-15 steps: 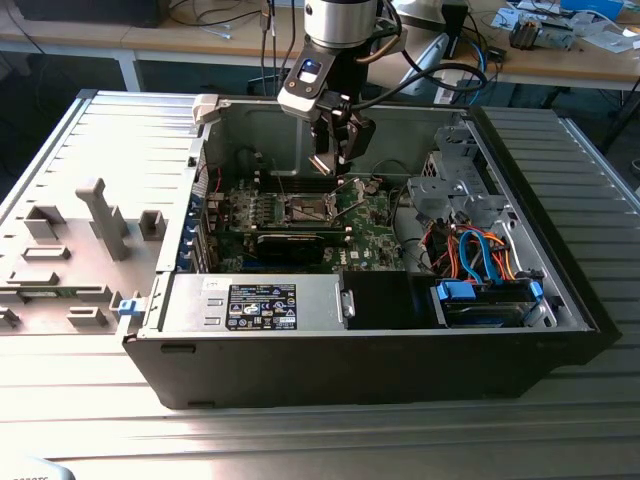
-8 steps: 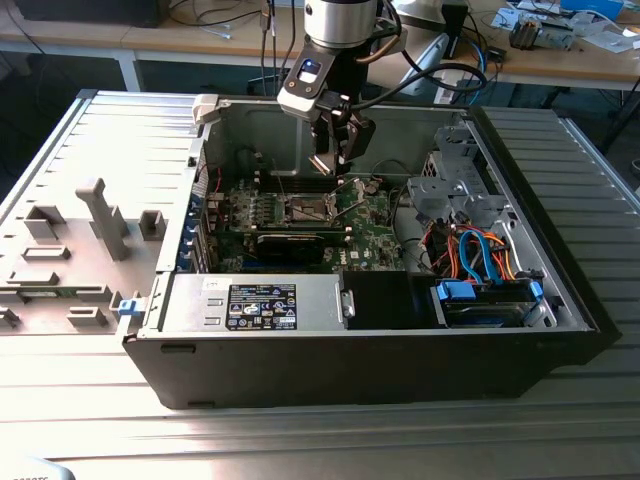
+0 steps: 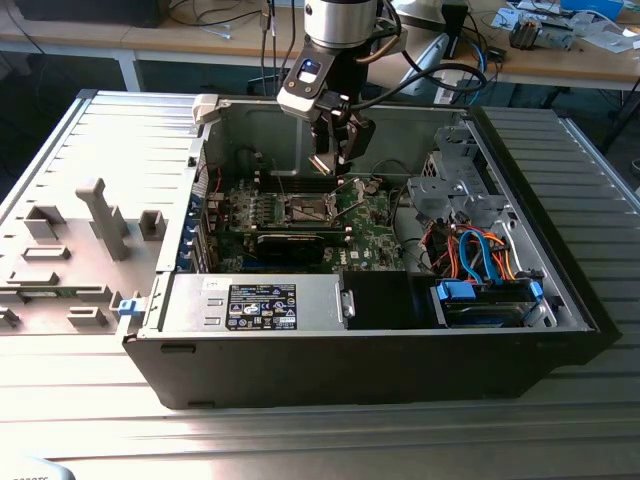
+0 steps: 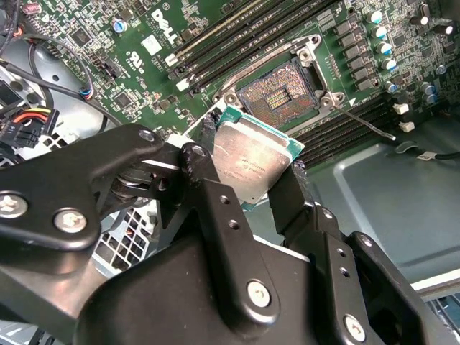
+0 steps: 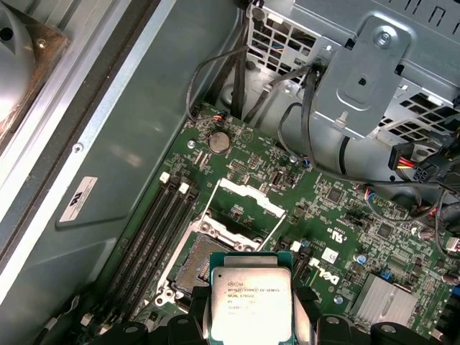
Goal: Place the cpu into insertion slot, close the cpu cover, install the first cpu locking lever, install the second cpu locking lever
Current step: 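Place the cpu into insertion slot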
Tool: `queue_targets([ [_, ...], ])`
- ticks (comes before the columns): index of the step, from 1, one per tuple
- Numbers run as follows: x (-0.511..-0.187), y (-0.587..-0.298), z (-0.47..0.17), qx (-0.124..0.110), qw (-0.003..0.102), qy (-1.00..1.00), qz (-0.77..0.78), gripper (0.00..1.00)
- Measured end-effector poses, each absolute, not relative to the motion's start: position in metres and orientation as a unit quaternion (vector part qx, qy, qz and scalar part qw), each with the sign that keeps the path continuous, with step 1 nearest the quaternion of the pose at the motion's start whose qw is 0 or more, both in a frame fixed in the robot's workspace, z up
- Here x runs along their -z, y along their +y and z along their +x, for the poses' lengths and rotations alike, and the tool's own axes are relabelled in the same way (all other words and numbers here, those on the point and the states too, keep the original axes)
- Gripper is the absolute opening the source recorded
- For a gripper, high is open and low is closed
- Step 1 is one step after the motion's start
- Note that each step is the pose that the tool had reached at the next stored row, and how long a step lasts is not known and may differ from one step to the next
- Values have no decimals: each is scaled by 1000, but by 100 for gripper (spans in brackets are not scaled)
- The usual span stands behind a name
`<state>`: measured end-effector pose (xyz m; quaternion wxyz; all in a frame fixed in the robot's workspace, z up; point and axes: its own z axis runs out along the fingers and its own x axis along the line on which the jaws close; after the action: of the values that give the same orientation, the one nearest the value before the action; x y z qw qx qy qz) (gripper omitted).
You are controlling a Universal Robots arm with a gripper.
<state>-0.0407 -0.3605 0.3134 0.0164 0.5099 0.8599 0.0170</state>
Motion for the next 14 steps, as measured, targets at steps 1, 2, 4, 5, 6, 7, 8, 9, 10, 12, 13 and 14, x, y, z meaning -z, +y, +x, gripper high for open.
queue_targets([
  [1,-313,-361,-41,-17,16,860,510,54],
  [2,-313,-361,-41,-17,16,860,510,54],
  [4,-313,-361,-41,-17,16,859,511,54],
  [5,-313,-361,-41,-17,16,859,511,54],
  [6,-313,-361,-41,-17,16,859,511,54],
  [7,-313,-361,-41,-17,16,859,512,54],
  [8,-313,-361,-41,-17,16,859,512,54],
  [9,-313,-361,-41,-17,16,859,512,54],
  [10,-313,-361,-41,-17,16,859,512,54],
  [12,-313,-361,-41,-17,16,858,513,54],
  [13,-313,-361,-41,-17,17,858,513,54],
  [14,-313,-361,-41,-17,16,858,513,54],
])
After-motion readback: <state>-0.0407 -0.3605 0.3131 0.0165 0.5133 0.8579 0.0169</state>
